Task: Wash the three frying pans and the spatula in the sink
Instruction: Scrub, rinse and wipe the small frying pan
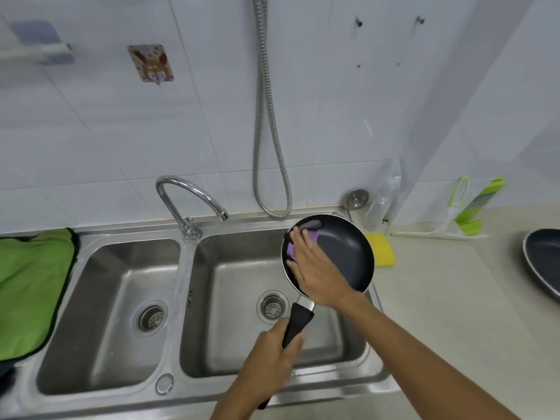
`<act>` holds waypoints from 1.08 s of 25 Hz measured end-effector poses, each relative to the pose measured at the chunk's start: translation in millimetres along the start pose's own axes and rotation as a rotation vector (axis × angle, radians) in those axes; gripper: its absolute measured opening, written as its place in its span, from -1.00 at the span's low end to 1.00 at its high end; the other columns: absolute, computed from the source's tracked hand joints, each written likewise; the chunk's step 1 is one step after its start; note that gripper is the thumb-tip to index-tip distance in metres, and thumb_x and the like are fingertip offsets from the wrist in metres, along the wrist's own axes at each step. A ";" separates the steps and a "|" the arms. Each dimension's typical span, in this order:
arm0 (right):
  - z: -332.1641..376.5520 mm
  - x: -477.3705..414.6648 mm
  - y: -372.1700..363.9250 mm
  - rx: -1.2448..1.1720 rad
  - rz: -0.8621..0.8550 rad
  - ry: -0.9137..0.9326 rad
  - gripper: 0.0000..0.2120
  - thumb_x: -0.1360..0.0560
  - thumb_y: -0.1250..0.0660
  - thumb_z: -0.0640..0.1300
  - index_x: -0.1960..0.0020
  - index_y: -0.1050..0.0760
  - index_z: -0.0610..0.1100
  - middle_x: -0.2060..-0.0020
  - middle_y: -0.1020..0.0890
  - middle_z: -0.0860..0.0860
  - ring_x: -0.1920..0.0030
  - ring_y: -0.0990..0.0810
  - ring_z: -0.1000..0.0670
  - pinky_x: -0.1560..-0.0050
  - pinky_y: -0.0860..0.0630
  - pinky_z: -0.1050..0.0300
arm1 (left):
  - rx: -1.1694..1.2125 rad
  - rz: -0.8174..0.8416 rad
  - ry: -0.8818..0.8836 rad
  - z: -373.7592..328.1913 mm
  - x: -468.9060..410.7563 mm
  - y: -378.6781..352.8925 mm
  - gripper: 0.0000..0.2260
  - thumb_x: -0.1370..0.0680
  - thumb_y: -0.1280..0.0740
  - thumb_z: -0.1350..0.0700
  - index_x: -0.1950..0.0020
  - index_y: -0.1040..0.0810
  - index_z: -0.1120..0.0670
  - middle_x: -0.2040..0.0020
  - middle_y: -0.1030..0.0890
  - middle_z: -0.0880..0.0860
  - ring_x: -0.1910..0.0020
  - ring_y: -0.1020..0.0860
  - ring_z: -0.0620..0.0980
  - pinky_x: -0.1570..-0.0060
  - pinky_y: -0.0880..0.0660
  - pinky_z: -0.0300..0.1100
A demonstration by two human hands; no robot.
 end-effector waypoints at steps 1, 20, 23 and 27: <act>-14.3 -9.5 1.2 0.081 -0.032 -0.049 -0.41 -0.70 0.06 0.02 -0.63 0.01 -0.24 -0.63 -0.03 -0.08 -0.63 0.02 -0.13 -0.59 -0.11 -0.11 | 0.013 -0.013 0.001 -2.4 -1.5 5.2 -0.83 -0.63 -0.31 -0.12 0.02 -0.51 -0.04 0.40 -0.46 -0.07 0.48 -0.41 -0.11 0.39 -0.40 -0.07; -5.2 -25.2 7.6 0.022 -0.070 -0.014 -0.35 -0.65 -0.13 -0.21 -0.61 0.10 -0.33 -0.62 0.07 -0.24 -0.63 0.10 -0.14 -0.60 -0.08 -0.04 | 0.072 -0.027 0.006 -22.5 -2.1 15.7 -0.85 -0.65 -0.31 -0.04 -0.04 -0.53 0.04 0.39 -0.41 -0.05 0.50 -0.36 -0.06 0.46 -0.35 -0.13; -29.5 -36.5 18.8 0.219 -0.042 -0.052 -0.36 -0.57 -0.03 -0.16 -0.61 -0.04 -0.31 -0.61 -0.10 -0.22 -0.61 -0.06 -0.25 -0.57 -0.16 -0.16 | 0.171 -0.042 0.031 -24.5 -2.8 20.2 -0.82 -0.66 -0.32 -0.01 -0.07 -0.52 0.11 0.39 -0.35 -0.02 0.53 -0.29 -0.07 0.53 -0.28 -0.21; -74.1 -10.3 14.7 0.142 -0.002 -0.218 -0.23 -0.45 0.27 -0.05 -0.60 -0.08 -0.31 -0.60 -0.12 -0.22 -0.61 -0.10 -0.21 -0.58 -0.15 -0.12 | 0.236 -0.063 0.068 -15.3 0.0 23.1 -0.77 -0.66 -0.34 0.04 -0.04 -0.48 0.22 0.37 -0.33 0.01 0.52 -0.25 -0.08 0.54 -0.25 -0.25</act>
Point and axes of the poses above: each hand's wrist, its own x-axis away from the middle knuckle, its own y-axis out of the back of the hand, z = x × y, the point moved 4 cm from there along -x, towards the middle knuckle
